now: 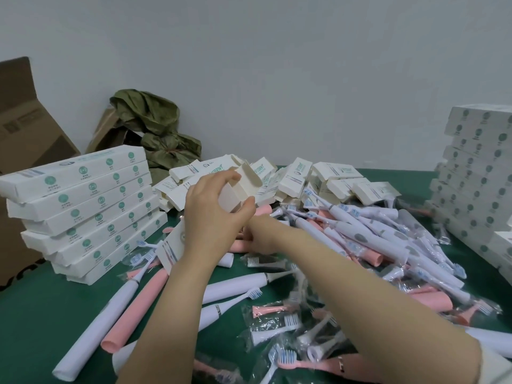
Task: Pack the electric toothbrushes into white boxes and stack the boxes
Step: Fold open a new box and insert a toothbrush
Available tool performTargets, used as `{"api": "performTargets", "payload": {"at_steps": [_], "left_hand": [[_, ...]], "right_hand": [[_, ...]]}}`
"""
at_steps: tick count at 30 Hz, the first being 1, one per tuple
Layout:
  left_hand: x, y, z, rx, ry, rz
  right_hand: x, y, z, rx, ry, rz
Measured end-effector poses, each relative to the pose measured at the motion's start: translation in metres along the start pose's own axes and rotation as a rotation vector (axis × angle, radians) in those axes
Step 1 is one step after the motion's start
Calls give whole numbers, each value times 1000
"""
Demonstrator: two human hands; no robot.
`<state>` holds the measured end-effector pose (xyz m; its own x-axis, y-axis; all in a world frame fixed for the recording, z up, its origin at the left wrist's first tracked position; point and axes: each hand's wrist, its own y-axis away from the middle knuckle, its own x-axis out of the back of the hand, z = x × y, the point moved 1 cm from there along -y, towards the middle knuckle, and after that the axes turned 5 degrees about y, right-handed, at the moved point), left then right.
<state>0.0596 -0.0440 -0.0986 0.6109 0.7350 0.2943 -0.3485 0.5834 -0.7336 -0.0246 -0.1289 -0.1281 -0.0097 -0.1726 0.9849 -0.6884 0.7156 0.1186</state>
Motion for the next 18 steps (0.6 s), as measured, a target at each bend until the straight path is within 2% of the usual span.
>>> {"api": "performTargets", "payload": {"at_steps": [2, 4, 8, 13, 16, 18], "left_hand": [[-1, 0, -2, -5, -7, -11], [-3, 1, -4, -6, -10, -20], [-7, 4, -2, -3, -8, -56], [-6, 5, -5, -20, -22, -47], [-7, 5, -7, -20, -41, -66], [-8, 5, -5, -20, -40, -78]], "right_hand": [[8, 8, 12, -72, 138, -121], [11, 16, 15, -98, 161, -187], [-2, 15, 1, -36, -4, -44], [12, 28, 4, -123, 74, -3], [36, 57, 22, -255, -10, 189], [47, 78, 38, -305, -362, 435]]}}
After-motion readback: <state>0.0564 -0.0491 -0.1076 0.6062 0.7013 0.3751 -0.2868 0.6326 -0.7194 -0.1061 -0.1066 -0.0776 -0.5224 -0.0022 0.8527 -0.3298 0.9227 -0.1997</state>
